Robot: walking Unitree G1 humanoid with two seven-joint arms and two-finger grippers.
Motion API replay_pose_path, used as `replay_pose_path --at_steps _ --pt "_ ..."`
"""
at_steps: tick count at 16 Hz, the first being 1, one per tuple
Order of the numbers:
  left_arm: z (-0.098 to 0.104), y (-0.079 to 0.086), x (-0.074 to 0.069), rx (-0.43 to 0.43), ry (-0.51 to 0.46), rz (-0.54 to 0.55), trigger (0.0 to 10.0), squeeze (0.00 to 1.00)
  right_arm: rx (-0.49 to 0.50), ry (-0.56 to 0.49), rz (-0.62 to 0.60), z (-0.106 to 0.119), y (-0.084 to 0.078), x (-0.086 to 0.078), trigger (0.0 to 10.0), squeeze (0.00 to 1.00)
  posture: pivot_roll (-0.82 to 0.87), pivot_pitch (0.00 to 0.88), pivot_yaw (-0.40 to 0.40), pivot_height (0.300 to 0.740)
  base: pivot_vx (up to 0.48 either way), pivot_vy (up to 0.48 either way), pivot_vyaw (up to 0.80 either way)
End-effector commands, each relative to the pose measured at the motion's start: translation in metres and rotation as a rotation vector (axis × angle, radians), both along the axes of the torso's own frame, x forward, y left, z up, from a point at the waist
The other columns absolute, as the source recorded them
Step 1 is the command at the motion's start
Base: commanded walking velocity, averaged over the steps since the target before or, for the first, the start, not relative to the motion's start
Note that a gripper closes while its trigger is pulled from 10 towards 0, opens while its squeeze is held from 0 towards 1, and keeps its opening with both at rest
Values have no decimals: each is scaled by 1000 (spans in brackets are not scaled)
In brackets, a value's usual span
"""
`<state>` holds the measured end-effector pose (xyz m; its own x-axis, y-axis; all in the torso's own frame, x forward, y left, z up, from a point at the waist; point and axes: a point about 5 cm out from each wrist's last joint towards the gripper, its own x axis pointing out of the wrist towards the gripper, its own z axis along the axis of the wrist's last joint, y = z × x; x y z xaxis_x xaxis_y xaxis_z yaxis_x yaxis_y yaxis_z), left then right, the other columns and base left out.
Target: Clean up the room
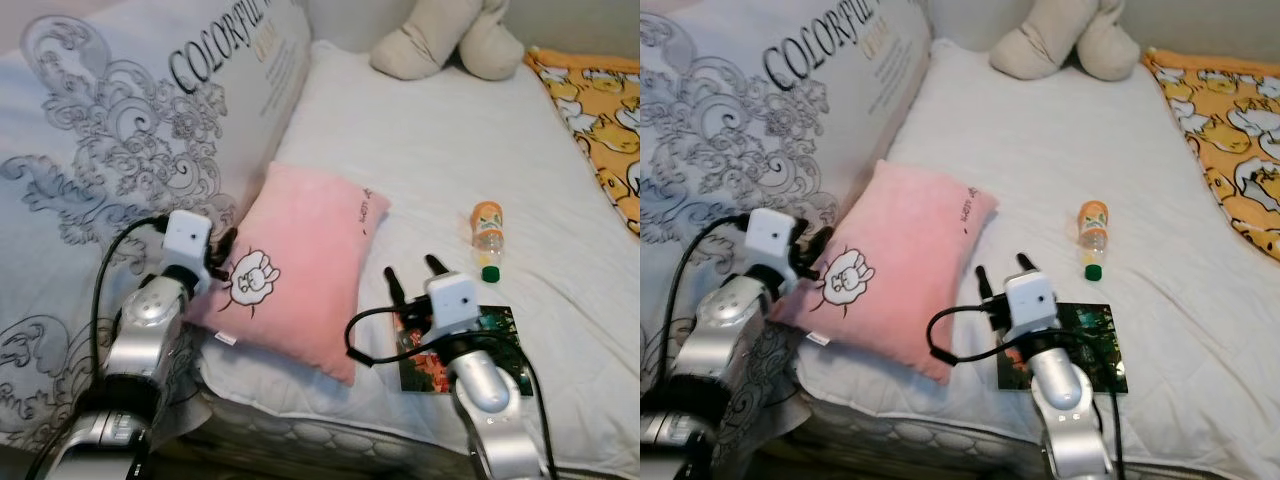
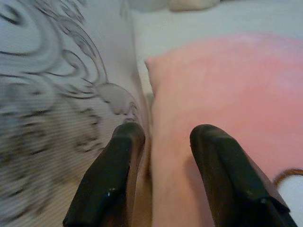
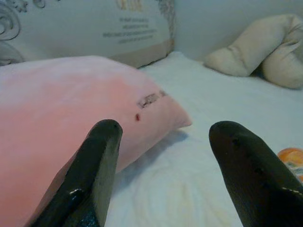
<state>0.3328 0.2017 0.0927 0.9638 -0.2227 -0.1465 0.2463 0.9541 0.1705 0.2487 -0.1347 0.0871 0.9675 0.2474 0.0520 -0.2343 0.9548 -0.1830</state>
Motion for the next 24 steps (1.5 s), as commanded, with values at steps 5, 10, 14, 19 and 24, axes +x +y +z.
replay_pose_path --at_steps 5,10,14,19,24 --pt "-29 -4 6 -41 242 6 10000 1000 15 -7 -8 4 -3 -1 10000 0 -123 0 34 740 0 0 0" --pt "-45 -16 2 -293 388 -5 10000 0 25 18 -14 2 -4 0 10000 0 -124 0 31 740 0 0 0" --pt "-49 -24 1 -470 406 8 0 0 31 31 -6 1 -2 3 10000 0 -124 0 31 740 0 0 0" --pt "-54 -32 -2 -583 454 8 0 0 28 53 -8 -1 -5 7 10000 0 -126 0 25 740 0 0 0" --pt "-53 -38 -2 -615 458 -46 0 0 23 67 -3 -3 -3 8 10000 0 -120 0 23 740 0 0 0"
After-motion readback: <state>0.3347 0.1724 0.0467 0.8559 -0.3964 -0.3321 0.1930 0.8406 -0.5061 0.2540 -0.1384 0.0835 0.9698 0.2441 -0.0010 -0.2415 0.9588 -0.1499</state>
